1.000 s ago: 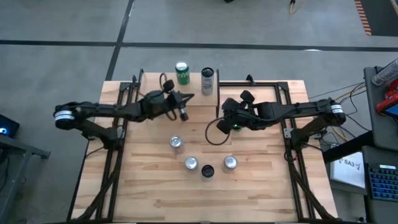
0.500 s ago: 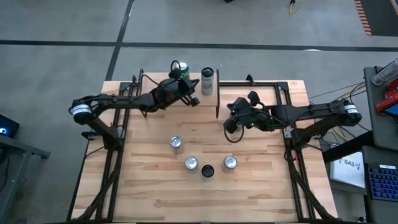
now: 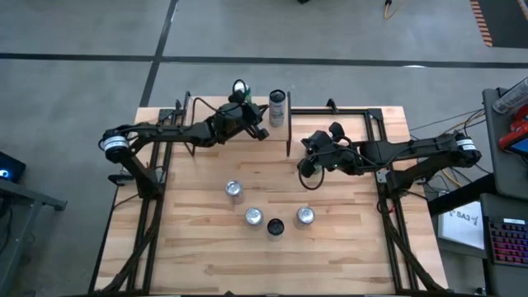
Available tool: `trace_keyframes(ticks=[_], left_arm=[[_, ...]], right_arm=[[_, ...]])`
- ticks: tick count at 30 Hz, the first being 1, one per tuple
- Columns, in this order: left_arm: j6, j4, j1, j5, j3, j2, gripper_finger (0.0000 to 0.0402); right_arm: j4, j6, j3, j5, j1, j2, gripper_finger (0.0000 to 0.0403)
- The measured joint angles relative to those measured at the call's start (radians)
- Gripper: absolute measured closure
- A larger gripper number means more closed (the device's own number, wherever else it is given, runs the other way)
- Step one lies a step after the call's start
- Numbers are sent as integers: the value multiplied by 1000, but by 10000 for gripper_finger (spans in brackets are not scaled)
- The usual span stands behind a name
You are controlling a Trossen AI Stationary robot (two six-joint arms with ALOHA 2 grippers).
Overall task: Place canned beverage on shelf
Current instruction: Put the top white-blue soda can on the shelf, then put the bottom right red-silver soda can on the shelf
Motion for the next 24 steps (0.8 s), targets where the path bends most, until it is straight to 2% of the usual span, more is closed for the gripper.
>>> trace_keyframes(ticks=[11,17,21,24], left_arm=[[-50,23,0,42,0,-1,402],[-53,7,-3,1,-1,-9,402],[-57,-57,-19,-12,-4,-64,402],[-54,-79,-49,-11,-29,-139,402]], right_arm=[[0,-1,0,0,0,0,390],[0,1,0,0,0,0,390],[0,1,0,-13,0,0,390],[1,0,-1,-64,0,0,390]])
